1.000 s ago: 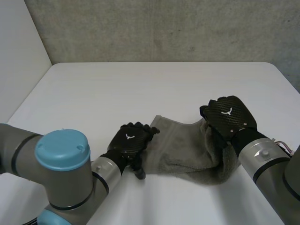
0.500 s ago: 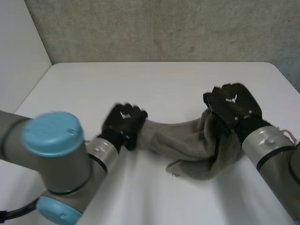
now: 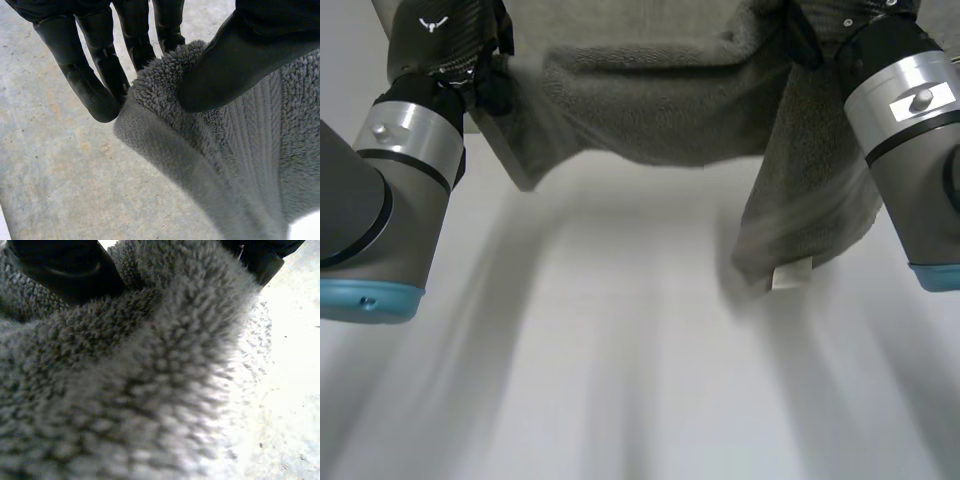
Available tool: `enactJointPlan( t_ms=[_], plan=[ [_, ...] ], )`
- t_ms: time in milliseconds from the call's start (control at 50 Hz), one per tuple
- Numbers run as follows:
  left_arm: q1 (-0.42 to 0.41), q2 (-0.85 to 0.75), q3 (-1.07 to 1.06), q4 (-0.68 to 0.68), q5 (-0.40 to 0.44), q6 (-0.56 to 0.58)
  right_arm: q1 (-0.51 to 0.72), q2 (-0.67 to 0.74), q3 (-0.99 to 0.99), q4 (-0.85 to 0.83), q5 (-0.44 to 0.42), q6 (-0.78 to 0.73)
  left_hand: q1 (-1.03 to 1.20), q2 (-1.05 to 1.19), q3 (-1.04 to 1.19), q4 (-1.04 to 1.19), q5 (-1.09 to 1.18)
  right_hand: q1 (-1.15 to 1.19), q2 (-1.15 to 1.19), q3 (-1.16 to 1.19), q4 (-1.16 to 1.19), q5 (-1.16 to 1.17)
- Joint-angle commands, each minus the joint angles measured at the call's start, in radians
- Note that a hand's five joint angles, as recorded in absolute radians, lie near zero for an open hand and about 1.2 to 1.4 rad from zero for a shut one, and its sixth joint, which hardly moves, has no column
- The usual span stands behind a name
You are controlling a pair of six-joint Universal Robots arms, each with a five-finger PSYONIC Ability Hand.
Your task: Fold the towel.
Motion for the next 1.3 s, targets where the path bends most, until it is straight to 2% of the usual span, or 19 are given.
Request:
enactJointPlan(
  t_ms=[20, 120, 180, 220, 240, 280, 320, 340, 360, 380, 400, 420, 440, 520, 560, 680, 860, 1040, 1300],
  plan=[
    [-0.002, -0.004, -0.08, -0.048, 0.011, -0.009, 0.015, 0.078, 0.031, 0.179, -0.036, 0.002, -0.062, -0.097, -0.148, -0.127, -0.272, 0.079, 0.093, 0.075, 0.052, 0.056],
    [0.008, 0.001, -0.245, -0.116, 0.069, 0.023, 0.074, 0.143, 0.071, 0.506, -0.132, -0.021, -0.062, -0.097, -0.148, -0.127, -0.272, 0.079, 0.093, 0.075, 0.052, 0.056],
    [0.012, 0.002, -0.287, -0.147, 0.094, 0.053, 0.089, 0.157, 0.08, 0.584, -0.149, -0.041, -0.062, -0.097, -0.148, -0.127, -0.272, 0.079, 0.093, 0.075, 0.052, 0.056],
    [0.021, 0.015, -0.362, -0.222, 0.138, 0.157, 0.109, 0.179, 0.089, 0.736, -0.166, -0.116, -0.062, -0.097, -0.148, -0.127, -0.272, 0.079, 0.093, 0.075, 0.052, 0.056],
    [0.021, 0.015, -0.362, -0.222, 0.139, 0.157, 0.109, 0.179, 0.089, 0.737, -0.166, -0.117, -0.062, -0.097, -0.148, -0.127, -0.272, 0.079, 0.093, 0.075, 0.052, 0.056],
    [0.022, 0.051, -0.425, -0.285, 0.16, 0.287, 0.112, 0.183, 0.101, 0.893, -0.178, -0.213, -0.062, -0.097, -0.148, -0.127, -0.272, 0.079, 0.093, 0.075, 0.052, 0.056],
    [0.024, 0.073, -0.445, -0.304, 0.163, 0.344, 0.107, 0.183, 0.103, 0.945, -0.175, -0.247, -0.114, -0.149, -0.2, -0.179, -0.324, 0.079, 0.093, 0.075, 0.052, 0.056],
    [0.024, 0.097, -0.459, -0.313, 0.162, 0.388, 0.101, 0.18, 0.101, 0.955, -0.175, -0.259, -0.236, -0.271, -0.323, -0.302, -0.446, -0.214, -0.199, -0.218, -0.24, -0.236],
    [0.024, 0.097, -0.459, -0.313, 0.162, 0.389, 0.101, 0.18, 0.101, 0.955, -0.175, -0.259, -0.237, -0.272, -0.324, -0.303, -0.448, -0.217, -0.202, -0.221, -0.243, -0.239],
    [0.028, 0.129, -0.465, -0.313, 0.162, 0.421, 0.1, 0.168, 0.103, 0.931, -0.171, -0.253, -0.444, -0.479, -0.531, -0.51, -0.654, -0.717, -0.702, -0.721, -0.743, -0.739],
    [0.033, 0.163, -0.464, -0.313, 0.158, 0.439, 0.095, 0.153, 0.104, 0.889, -0.16, -0.236, -0.754, -0.789, -0.841, -0.82, -0.964, -1.041, -1.027, -1.046, -1.068, -1.064],
    [0.033, 0.163, -0.464, -0.313, 0.158, 0.439, 0.095, 0.153, 0.105, 0.889, -0.16, -0.236, -0.757, -0.792, -0.844, -0.823, -0.967, -1.045, -1.03, -1.049, -1.071, -1.067],
    [0.036, 0.192, -0.456, -0.313, 0.161, 0.442, 0.089, 0.122, 0.103, 0.843, -0.151, -0.203, -0.914, -0.949, -1.001, -0.98, -1.124, -1.143, -1.128, -1.147, -1.169, -1.165],
    [0.033, 0.223, -0.43, -0.299, 0.162, 0.432, 0.077, 0.067, 0.106, 0.765, -0.129, -0.1, -1.042, -1.077, -1.129, -1.108, -1.252, -1.143, -1.128, -1.147, -1.169, -1.165],
    [0.021, 0.229, -0.39, -0.275, 0.162, 0.406, 0.033, 0.041, 0.109, 0.71, -0.108, 0.013, -1.218, -1.253, -1.304, -1.283, -1.428, -1.143, -1.128, -1.147, -1.169, -1.165],
    [-0.005, 0.209, -0.342, -0.247, 0.165, 0.343, -0.032, 0.032, 0.117, 0.691, -0.093, 0.094, -1.215, -1.25, -1.302, -1.281, -1.425, -1.143, -1.128, -1.147, -1.169, -1.165],
    [-0.133, -0.043, -0.199, -0.222, 0.16, 0.306, -0.126, 0.032, 0.131, 0.679, -0.094, 0.08, -1.195, -1.23, -1.281, -1.26, -1.405, -1.143, -1.128, -1.147, -1.169, -1.165],
    [-0.15, -0.292, -0.091, -0.232, 0.151, 0.309, -0.15, 0.093, 0.12, 0.693, -0.103, -0.07, -1.174, -1.209, -1.261, -1.24, -1.384, -1.143, -1.128, -1.147, -1.169, -1.165],
    [-0.153, -0.401, -0.063, -0.232, 0.158, 0.314, -0.141, 0.254, 0.095, 0.691, -0.111, -0.225, -1.177, -1.212, -1.264, -1.243, -1.387, -1.143, -1.128, -1.147, -1.169, -1.165]
  ],
)
